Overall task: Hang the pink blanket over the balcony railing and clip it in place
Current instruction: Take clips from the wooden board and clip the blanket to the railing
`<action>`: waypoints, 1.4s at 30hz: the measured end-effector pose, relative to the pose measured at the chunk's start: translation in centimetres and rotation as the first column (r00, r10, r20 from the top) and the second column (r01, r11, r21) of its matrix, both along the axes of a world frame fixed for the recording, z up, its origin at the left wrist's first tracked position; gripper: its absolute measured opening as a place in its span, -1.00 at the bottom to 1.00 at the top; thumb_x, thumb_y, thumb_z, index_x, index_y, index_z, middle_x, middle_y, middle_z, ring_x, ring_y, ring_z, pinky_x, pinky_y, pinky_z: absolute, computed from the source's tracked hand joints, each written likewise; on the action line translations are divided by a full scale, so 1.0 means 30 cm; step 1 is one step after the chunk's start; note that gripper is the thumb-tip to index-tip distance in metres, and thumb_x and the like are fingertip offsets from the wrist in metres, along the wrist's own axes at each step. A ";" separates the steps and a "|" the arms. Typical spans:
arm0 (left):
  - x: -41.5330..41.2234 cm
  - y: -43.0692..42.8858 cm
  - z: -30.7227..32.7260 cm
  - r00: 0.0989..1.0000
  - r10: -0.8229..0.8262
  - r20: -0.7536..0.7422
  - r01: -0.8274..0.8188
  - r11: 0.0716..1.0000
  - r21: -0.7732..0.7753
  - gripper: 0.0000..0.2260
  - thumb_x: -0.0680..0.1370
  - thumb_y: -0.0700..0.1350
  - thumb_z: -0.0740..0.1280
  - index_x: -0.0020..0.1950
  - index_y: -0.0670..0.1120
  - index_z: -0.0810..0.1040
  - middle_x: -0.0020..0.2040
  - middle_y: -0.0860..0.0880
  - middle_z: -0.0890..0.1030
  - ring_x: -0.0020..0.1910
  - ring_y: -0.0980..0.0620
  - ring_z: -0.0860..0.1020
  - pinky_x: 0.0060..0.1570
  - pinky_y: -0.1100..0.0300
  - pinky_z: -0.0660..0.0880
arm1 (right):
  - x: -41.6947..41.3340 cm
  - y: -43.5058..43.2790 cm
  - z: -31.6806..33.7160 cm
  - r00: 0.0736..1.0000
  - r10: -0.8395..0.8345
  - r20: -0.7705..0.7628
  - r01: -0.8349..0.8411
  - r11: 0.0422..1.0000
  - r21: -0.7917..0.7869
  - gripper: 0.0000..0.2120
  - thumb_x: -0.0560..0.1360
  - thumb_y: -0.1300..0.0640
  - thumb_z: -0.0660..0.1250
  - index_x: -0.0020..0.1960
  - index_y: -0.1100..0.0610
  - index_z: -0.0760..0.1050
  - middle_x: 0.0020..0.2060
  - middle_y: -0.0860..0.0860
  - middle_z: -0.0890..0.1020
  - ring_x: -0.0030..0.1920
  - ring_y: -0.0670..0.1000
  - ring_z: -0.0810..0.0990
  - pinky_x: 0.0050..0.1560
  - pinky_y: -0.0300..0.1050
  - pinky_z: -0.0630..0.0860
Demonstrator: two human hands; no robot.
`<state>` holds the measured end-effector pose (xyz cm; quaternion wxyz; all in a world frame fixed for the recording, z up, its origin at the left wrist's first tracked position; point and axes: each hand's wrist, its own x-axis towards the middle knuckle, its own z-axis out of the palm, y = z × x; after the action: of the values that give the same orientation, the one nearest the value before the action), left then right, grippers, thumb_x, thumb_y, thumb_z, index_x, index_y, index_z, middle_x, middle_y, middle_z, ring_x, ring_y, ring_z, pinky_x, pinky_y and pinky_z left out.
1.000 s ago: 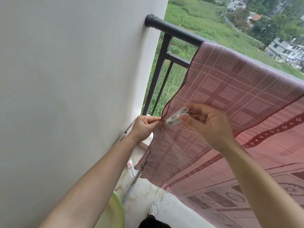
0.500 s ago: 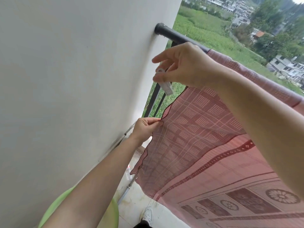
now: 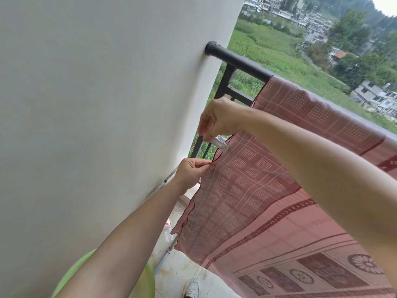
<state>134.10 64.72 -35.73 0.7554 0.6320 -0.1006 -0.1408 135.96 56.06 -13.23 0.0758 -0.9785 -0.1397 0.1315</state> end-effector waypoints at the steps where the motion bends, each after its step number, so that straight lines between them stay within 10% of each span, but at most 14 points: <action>1: -0.002 0.002 0.003 1.000 0.000 0.000 0.000 1.000 0.003 -0.79 0.48 -0.20 0.47 0.07 -0.25 0.68 -0.09 -0.15 0.70 -0.38 0.23 0.57 -0.37 0.43 0.45 | -0.001 0.001 -0.001 1.000 0.002 -0.003 -0.003 1.000 -0.016 -0.82 0.31 0.12 0.61 -0.11 -0.03 0.72 -0.25 -0.15 0.72 -0.16 -0.18 0.70 0.02 -0.15 0.65; 9: -0.026 0.010 0.027 1.000 -0.005 0.027 0.004 0.999 0.049 -0.77 0.50 -0.17 0.46 0.12 -0.25 0.66 -0.01 -0.20 0.70 -0.15 -0.01 0.65 -0.28 0.36 0.50 | -0.009 0.001 -0.025 0.999 -0.013 -0.033 0.008 0.990 -0.140 -0.57 0.35 0.00 0.59 0.19 0.03 0.63 0.02 -0.07 0.70 0.01 -0.05 0.66 0.12 -0.13 0.60; 15: -0.037 0.011 0.045 1.000 -0.012 0.000 0.012 0.999 0.043 -0.77 0.50 -0.21 0.45 0.11 -0.29 0.65 0.01 -0.20 0.69 0.07 -0.17 0.64 0.20 -0.06 0.53 | -0.042 -0.008 -0.021 0.999 -0.004 0.037 0.007 0.996 -0.089 -0.53 0.40 0.03 0.56 0.28 0.05 0.57 -0.06 -0.10 0.63 -0.01 -0.03 0.64 0.08 -0.08 0.61; 26: -0.053 0.001 0.053 1.000 0.019 -0.025 -0.017 0.998 0.067 -0.82 0.48 -0.19 0.48 0.06 -0.19 0.69 -0.05 -0.11 0.71 0.03 -0.13 0.67 -0.02 0.17 0.57 | -0.050 -0.007 0.010 0.994 -0.017 0.105 -0.004 0.981 0.194 -0.70 0.37 0.16 0.58 0.09 0.03 0.67 -0.16 -0.11 0.74 -0.11 -0.17 0.70 0.07 -0.14 0.63; 37: -0.035 0.008 0.059 1.000 0.008 -0.027 -0.005 0.996 0.084 -0.78 0.49 -0.20 0.46 0.10 -0.27 0.66 -0.02 -0.19 0.70 0.04 -0.19 0.65 0.15 -0.03 0.56 | -0.042 -0.010 -0.019 0.999 0.041 -0.017 -0.042 0.999 -0.031 -0.81 0.34 0.14 0.59 -0.06 -0.01 0.71 -0.20 -0.12 0.71 -0.13 -0.12 0.69 0.02 -0.10 0.65; 42: -0.034 0.014 0.066 1.000 -0.004 -0.015 0.005 0.995 0.099 -0.77 0.49 -0.20 0.46 0.11 -0.28 0.65 -0.01 -0.20 0.69 0.05 -0.18 0.65 0.18 -0.07 0.55 | -0.037 -0.007 -0.022 1.000 0.011 -0.001 -0.011 0.992 -0.128 -0.62 0.40 0.01 0.55 0.19 -0.02 0.62 0.04 -0.05 0.68 0.05 -0.02 0.64 0.12 -0.03 0.60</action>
<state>133.07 65.14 -33.75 0.7237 0.6672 -0.0892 -0.1522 134.86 55.84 -13.90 0.0120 -0.9805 -0.1364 0.1408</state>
